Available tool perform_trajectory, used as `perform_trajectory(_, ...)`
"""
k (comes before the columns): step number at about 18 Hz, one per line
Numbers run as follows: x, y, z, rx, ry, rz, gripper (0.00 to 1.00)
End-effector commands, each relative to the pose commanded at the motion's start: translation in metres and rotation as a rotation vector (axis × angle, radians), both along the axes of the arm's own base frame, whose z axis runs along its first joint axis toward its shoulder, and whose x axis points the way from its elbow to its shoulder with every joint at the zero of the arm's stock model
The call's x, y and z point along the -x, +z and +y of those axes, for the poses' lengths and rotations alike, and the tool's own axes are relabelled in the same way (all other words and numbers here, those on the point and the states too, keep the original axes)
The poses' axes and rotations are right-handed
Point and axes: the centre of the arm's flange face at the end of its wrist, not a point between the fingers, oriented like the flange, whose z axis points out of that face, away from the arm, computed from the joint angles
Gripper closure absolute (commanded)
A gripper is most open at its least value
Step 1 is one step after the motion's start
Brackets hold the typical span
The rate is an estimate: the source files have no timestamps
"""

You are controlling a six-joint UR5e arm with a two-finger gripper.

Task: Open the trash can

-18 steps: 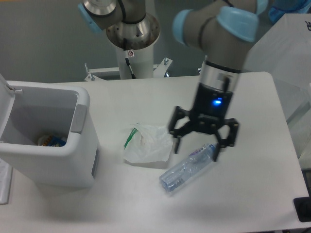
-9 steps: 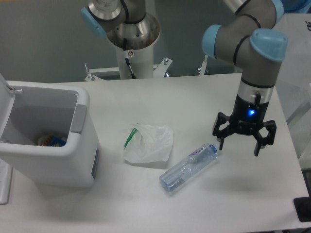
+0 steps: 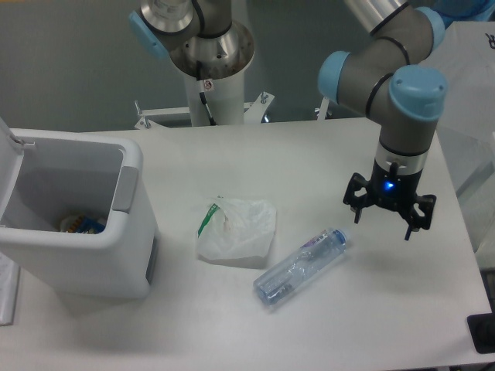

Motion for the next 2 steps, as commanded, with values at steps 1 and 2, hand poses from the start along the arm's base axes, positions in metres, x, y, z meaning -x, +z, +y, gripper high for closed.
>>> perform_trajectory(1,-0.003,-0.0045,-0.001,0.011,-0.007,-0.003,0.0)
perform_trajectory(2,-0.003,-0.0043,-0.0025,0.023,-0.006,0.004,0.0)
